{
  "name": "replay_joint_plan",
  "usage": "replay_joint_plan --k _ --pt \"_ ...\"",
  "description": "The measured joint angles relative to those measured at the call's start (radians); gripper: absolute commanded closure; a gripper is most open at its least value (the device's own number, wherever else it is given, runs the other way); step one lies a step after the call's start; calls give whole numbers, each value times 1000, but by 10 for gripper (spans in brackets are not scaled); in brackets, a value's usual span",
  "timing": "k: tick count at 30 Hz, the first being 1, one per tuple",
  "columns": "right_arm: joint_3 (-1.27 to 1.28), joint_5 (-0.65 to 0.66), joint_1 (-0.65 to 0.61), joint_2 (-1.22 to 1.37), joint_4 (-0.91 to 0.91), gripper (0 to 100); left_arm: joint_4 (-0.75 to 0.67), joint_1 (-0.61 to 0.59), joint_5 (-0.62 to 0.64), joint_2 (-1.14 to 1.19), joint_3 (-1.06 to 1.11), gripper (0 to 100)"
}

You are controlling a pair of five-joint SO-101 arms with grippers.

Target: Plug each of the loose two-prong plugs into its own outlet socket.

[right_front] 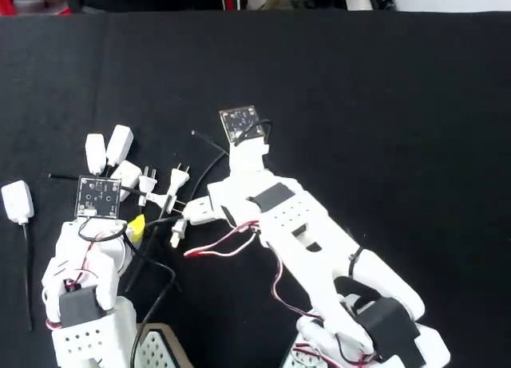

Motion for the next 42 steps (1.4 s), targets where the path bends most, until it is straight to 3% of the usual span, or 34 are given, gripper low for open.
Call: replay_joint_plan --k 13,22,32,42 --pt "-137 2 -31 215 40 987 0 0 0 0 0 704" --pt "-201 196 32 236 187 987 0 0 0 0 0 704" --pt "-203 563 414 229 224 987 0 0 0 0 0 704" --pt "-195 980 1051 229 74 986 0 -2 0 0 0 704"
